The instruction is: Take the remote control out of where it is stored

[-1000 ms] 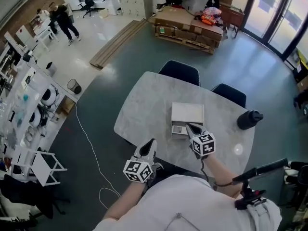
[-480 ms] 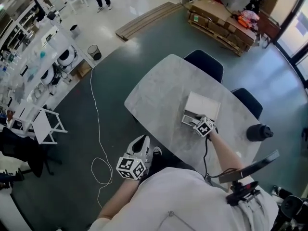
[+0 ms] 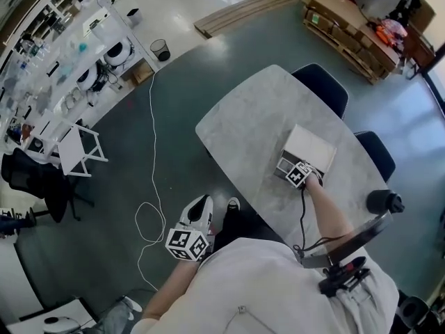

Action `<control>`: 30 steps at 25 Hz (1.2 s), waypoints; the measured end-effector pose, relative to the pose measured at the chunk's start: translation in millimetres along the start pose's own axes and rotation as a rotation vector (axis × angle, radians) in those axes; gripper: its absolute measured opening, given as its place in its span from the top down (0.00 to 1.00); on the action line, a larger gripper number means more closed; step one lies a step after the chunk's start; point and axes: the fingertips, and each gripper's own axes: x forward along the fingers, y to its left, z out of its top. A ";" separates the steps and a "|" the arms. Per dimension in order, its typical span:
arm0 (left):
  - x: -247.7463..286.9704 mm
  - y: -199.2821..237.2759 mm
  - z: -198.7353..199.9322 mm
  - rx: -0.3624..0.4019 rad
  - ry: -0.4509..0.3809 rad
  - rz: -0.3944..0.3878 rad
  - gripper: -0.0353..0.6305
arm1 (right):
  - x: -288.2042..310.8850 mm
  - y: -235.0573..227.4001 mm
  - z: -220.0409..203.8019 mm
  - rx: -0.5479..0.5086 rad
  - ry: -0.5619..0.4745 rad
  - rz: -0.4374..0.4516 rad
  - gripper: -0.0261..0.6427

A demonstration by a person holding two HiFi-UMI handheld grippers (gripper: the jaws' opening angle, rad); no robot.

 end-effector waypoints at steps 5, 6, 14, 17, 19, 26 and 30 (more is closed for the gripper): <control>-2.3 5.9 -5.7 -0.005 0.001 0.027 0.95 | 10.5 -1.4 -4.3 0.002 0.022 0.027 0.44; -2.9 7.6 -5.9 -0.006 0.002 0.030 0.95 | 9.8 -0.5 -3.0 -0.009 0.028 0.031 0.45; 8.2 3.8 0.8 0.008 -0.005 -0.008 0.95 | -2.9 6.9 -4.2 -0.086 0.086 0.023 0.51; 16.7 0.1 6.9 0.016 -0.001 -0.040 0.95 | -26.2 6.3 5.8 -0.078 0.032 -0.006 0.52; 25.6 -6.4 9.9 0.024 0.001 -0.067 0.95 | -45.7 3.9 8.0 -0.071 -0.014 -0.033 0.53; 78.1 -38.7 22.5 0.080 -0.002 -0.220 0.95 | -134.7 -11.8 10.4 0.082 -0.238 -0.167 0.53; 106.7 -62.5 39.9 0.119 -0.002 -0.322 0.95 | -221.6 -20.0 22.8 0.212 -0.438 -0.276 0.54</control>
